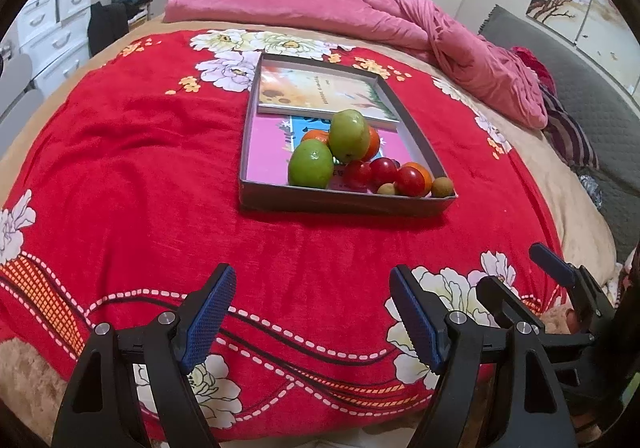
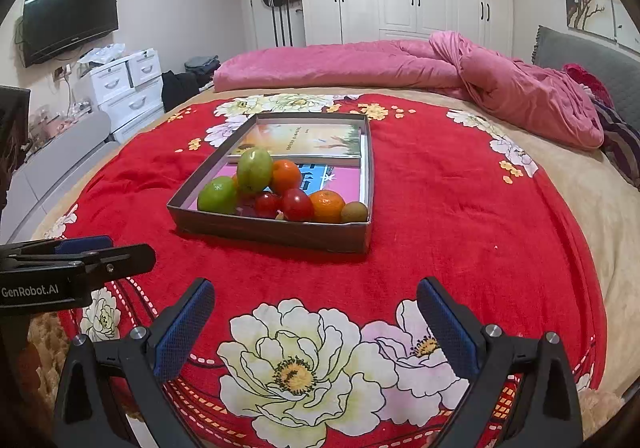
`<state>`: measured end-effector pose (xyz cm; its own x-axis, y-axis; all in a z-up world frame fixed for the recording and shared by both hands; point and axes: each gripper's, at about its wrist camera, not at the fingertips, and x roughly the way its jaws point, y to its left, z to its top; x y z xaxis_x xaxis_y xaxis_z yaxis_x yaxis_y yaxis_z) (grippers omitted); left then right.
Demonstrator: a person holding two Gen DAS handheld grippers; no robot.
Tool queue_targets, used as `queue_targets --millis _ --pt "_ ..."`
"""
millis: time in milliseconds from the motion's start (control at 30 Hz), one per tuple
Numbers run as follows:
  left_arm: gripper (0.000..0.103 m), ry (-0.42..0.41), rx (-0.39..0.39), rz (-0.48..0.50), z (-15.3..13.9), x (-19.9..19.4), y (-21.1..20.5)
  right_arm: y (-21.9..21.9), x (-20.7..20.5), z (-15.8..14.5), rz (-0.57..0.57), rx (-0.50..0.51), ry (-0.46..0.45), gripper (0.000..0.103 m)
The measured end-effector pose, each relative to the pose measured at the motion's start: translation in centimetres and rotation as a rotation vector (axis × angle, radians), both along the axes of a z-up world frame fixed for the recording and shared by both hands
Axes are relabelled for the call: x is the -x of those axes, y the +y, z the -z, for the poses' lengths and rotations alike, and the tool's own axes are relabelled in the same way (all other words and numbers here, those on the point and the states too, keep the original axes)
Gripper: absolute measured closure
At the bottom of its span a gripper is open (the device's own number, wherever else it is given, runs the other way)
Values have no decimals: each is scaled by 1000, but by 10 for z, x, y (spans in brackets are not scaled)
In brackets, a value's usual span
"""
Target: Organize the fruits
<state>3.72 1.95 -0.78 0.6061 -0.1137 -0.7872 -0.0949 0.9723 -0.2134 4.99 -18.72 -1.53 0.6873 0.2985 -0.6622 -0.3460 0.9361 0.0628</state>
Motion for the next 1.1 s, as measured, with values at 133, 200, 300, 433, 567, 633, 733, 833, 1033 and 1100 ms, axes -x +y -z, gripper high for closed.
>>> queue_targets --millis 133,200,300,433,567,633,733,833,1033,1100 --pt "23 -3 -7 -4 -1 -1 1 0 0 0 -1 1 -1 1" --pt "23 -2 -8 -5 0 -1 1 0 0 0 0 1 0 1" --pt "23 0 -15 -5 0 -1 1 0 0 0 0 0 0 1" --pt "23 3 -20 -3 0 -1 0 0 0 0 0 1 -1 1" --pt "23 3 -22 -4 0 -1 0 0 0 0 1 1 -1 1" --pt "23 2 -23 -6 0 0 0 -1 0 0 1 1 -1 1" --pt "23 1 -23 -7 0 0 0 -1 0 0 1 1 -2 1" --pt "23 2 -24 -5 0 -1 0 0 0 0 1 2 -1 1" --pt "23 2 -23 -4 0 -1 0 -3 -2 0 2 1 -4 1" --pt "23 3 -24 -2 0 -1 -1 -3 -1 0 2 0 -5 1"
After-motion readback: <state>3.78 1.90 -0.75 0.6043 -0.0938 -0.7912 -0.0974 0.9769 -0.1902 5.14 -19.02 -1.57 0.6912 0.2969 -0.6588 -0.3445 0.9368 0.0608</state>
